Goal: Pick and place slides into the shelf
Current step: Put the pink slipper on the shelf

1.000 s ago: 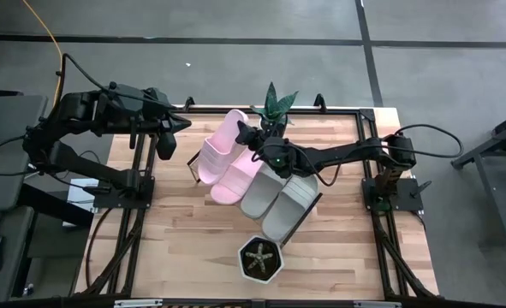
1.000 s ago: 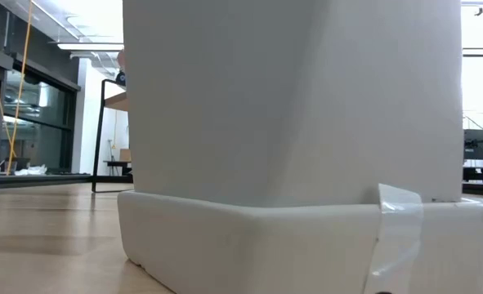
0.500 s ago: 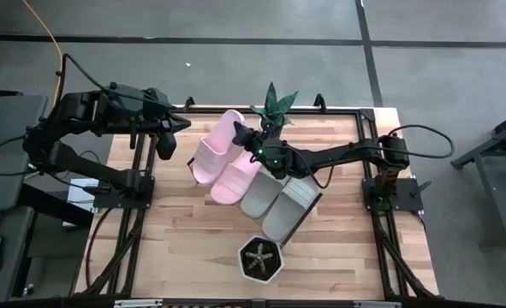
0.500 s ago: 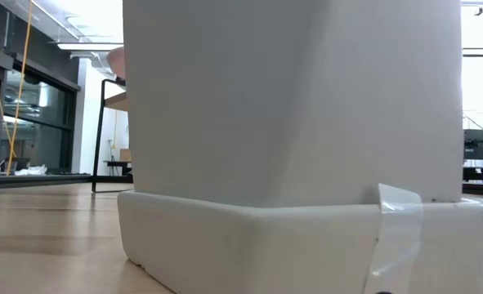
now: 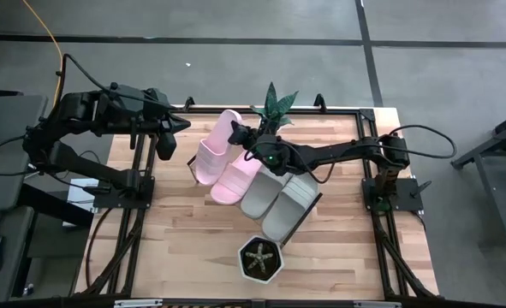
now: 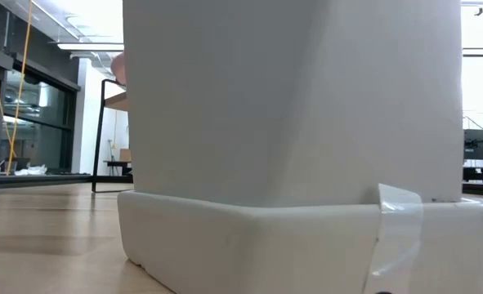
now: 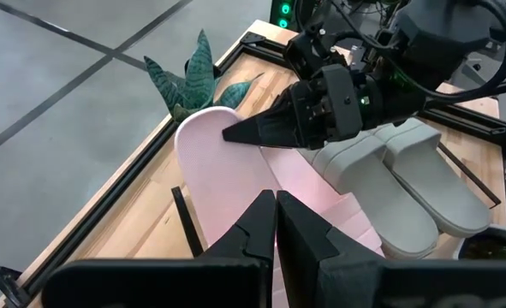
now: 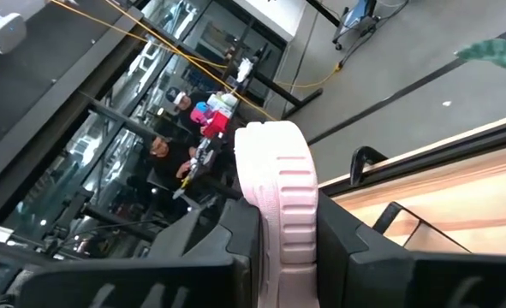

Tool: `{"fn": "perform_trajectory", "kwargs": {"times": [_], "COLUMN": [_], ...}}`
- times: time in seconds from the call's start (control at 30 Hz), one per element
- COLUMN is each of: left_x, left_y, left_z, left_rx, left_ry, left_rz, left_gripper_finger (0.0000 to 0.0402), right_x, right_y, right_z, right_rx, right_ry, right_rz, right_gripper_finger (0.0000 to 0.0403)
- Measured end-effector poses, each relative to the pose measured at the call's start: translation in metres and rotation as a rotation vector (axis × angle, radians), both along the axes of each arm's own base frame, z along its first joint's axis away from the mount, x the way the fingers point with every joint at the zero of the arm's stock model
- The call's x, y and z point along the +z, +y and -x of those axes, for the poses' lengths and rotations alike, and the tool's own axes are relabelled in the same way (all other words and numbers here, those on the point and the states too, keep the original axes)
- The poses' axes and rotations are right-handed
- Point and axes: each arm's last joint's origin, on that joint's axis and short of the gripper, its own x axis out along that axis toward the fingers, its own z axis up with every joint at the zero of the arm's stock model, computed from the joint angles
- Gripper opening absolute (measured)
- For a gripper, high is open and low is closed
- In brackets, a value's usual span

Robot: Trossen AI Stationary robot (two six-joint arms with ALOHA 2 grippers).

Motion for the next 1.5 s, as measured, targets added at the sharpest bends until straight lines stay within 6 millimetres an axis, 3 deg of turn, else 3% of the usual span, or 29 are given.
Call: {"fn": "perform_trajectory", "kwargs": {"times": [0.8, 1.5], "left_x": [0.000, 0.000], "left_y": [0.000, 0.000], "left_z": [0.000, 0.000], "left_rx": [-0.002, -0.014], "left_ry": [0.001, -0.002], "left_rz": [-0.003, 0.009], "left_gripper_finger": [0.0003, 0.0003], "right_x": [0.000, -0.012], "right_y": [0.000, 0.002], "right_z": [0.000, -0.008], "right_rx": [-0.012, -0.002], "right_ry": [-0.035, -0.030], "right_rz": [-0.029, -0.017], "right_gripper_finger": [0.0043, 0.0043]}}
